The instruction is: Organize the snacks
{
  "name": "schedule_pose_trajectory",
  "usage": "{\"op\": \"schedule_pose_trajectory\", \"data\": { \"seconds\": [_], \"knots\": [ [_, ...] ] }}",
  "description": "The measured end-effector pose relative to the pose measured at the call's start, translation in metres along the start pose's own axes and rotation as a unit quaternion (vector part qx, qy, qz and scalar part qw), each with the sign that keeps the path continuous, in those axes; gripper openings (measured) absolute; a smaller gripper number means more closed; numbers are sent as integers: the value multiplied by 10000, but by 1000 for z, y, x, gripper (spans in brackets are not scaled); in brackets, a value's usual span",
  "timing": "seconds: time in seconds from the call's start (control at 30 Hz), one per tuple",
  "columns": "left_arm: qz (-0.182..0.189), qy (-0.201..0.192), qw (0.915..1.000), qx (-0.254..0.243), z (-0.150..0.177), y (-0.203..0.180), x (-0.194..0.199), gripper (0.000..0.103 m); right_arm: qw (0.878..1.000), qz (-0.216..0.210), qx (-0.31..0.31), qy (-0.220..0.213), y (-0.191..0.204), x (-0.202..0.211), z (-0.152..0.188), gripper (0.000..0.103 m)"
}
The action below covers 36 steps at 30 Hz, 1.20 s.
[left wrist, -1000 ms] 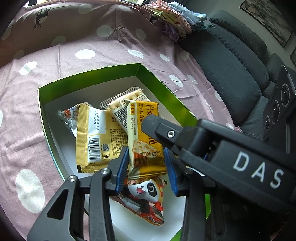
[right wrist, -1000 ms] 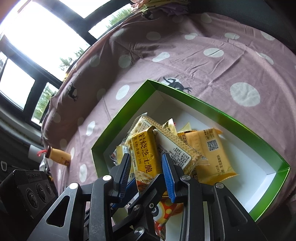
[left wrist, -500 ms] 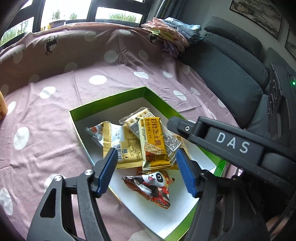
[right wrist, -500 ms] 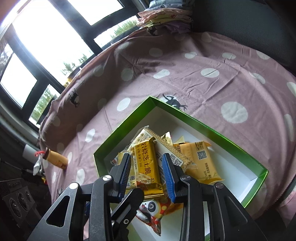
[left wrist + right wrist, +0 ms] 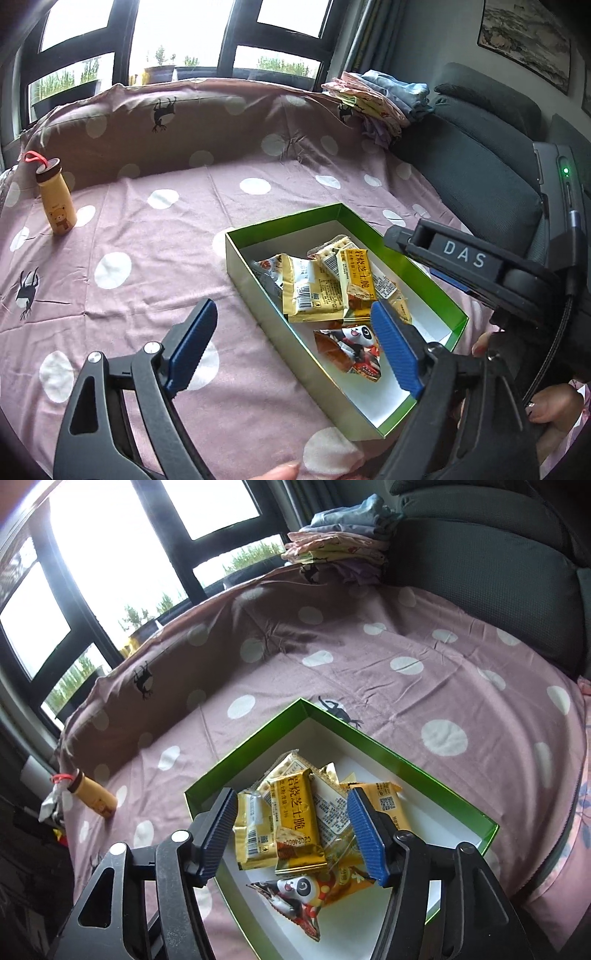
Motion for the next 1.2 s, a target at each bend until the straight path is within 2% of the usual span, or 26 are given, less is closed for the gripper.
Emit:
{"op": "schedule_pose_trajectory", "data": {
  "seconds": [0.13,0.33,0.7,1.2],
  "knots": [
    [139,37,9999,95,-1,7,2,86,9998,110,117,-114,5,8,1,74],
    [38,51,9999,125,0,14,2,86,9992,206,240,-244,12,20,3,80],
    [-26,95,9997,240,1,21,2,86,9987,204,372,-277,18,25,6,82],
    [-32,179,9995,273,2,26,3,86,9981,437,396,-200,19,25,6,82]
  ]
}}
Point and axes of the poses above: each gripper's, at about its wrist camera, not at the fingertips, and x roughly against the way its jaws point, y to its left, z to its underside, the point moved 1 cm from there along -x, roughly the way its jaws point, and after that the axes turned 2 degrees about -x, right-handed, at the moved point
